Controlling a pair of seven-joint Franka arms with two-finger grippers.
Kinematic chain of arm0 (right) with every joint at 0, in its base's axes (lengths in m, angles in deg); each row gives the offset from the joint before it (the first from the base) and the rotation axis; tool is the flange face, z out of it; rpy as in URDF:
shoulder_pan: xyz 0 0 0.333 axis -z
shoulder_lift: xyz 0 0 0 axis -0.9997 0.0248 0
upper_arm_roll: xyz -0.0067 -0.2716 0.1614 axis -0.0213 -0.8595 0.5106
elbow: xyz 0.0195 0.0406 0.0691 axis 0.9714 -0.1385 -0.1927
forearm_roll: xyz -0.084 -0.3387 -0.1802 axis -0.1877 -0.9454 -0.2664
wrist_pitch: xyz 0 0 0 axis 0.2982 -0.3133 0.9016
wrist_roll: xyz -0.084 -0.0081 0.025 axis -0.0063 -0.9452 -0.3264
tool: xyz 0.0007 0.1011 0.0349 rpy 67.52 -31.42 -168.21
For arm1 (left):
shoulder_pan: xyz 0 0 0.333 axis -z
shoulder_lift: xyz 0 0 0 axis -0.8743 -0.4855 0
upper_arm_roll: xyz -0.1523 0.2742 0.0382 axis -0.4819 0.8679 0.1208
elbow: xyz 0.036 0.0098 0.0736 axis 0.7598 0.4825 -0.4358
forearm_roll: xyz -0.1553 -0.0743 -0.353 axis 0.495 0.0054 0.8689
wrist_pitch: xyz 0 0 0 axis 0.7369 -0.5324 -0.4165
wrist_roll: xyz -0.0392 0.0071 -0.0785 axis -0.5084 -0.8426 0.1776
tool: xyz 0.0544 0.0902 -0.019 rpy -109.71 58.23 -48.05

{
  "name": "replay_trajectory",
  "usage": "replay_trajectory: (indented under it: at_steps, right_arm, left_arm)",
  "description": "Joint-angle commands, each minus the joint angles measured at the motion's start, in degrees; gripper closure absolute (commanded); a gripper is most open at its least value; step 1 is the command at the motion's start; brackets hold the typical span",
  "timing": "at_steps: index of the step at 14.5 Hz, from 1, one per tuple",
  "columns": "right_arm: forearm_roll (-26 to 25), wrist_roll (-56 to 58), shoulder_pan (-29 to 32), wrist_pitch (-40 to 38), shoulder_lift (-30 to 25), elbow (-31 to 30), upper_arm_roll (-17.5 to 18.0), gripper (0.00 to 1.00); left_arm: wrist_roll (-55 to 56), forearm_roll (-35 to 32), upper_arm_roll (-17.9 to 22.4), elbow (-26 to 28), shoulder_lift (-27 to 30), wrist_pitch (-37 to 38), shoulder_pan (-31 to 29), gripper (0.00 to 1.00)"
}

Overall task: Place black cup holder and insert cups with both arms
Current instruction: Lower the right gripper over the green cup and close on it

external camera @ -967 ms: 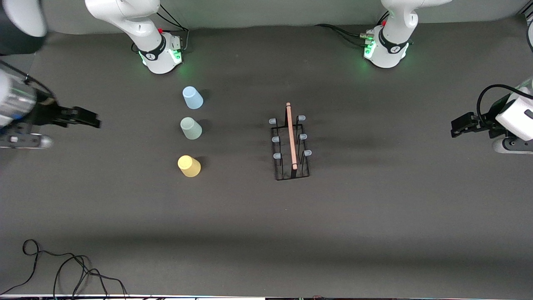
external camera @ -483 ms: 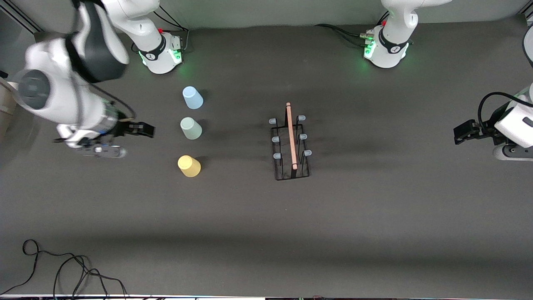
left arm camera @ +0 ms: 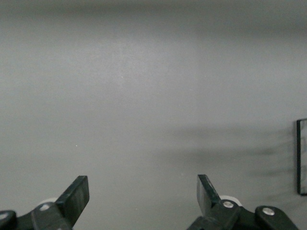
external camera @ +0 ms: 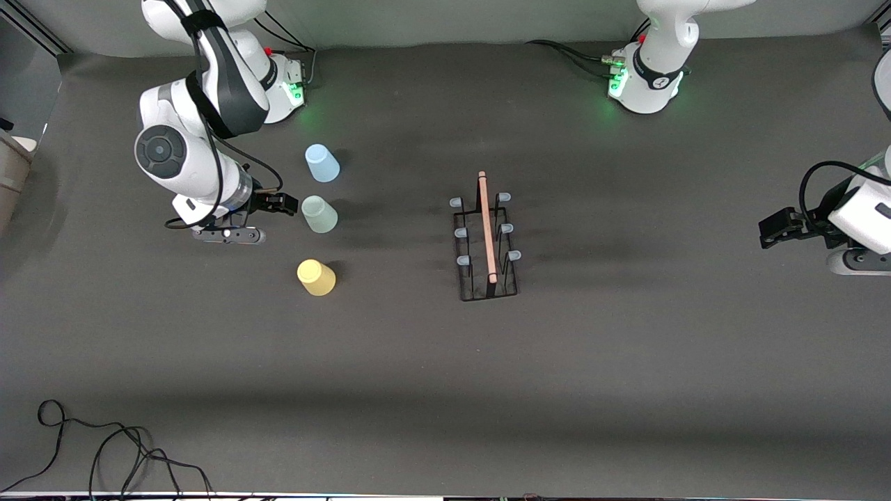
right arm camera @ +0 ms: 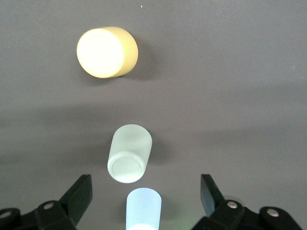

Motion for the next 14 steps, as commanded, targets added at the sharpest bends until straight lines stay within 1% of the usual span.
replay_trajectory:
  at_steps: [1,4,6,7,9,11,14]
  right_arm:
    - [0.0,-1.2,-0.9,7.1,-1.9,-6.7,-0.4,0.00]
    - [0.0,-1.5,-1.7,11.7,-0.2,-9.2,-0.4,0.00]
    - [0.6,-2.0,-1.8,17.6,0.4,-12.5,-0.3,0.00]
    - [0.7,-2.6,-1.9,19.5,1.0,-13.2,-0.3,0.00]
    - [0.9,-6.0,-3.3,20.8,2.1,-13.1,-0.3,0.00]
    - [0.9,-7.2,-4.4,22.5,3.5,-13.1,-0.3,0.00]
    - [0.9,-8.8,-4.7,23.5,5.2,-13.1,-0.3,0.00]
  left_arm:
    - [2.9,0.0,-0.2,-0.1,0.6,0.9,0.4,0.00]
    - [3.6,0.2,-0.2,-0.4,0.7,1.0,0.5,0.00]
    - [3.3,1.8,0.4,-1.7,-0.1,0.8,1.6,0.00]
    - [2.9,3.0,1.7,-2.0,-0.5,1.2,3.1,0.00]
    - [3.0,3.0,5.7,-1.9,-0.4,1.5,7.5,0.00]
    - [2.8,3.1,5.9,-1.8,-0.1,1.6,7.2,0.00]
    - [2.8,3.1,4.4,-1.7,0.1,2.0,5.8,0.00]
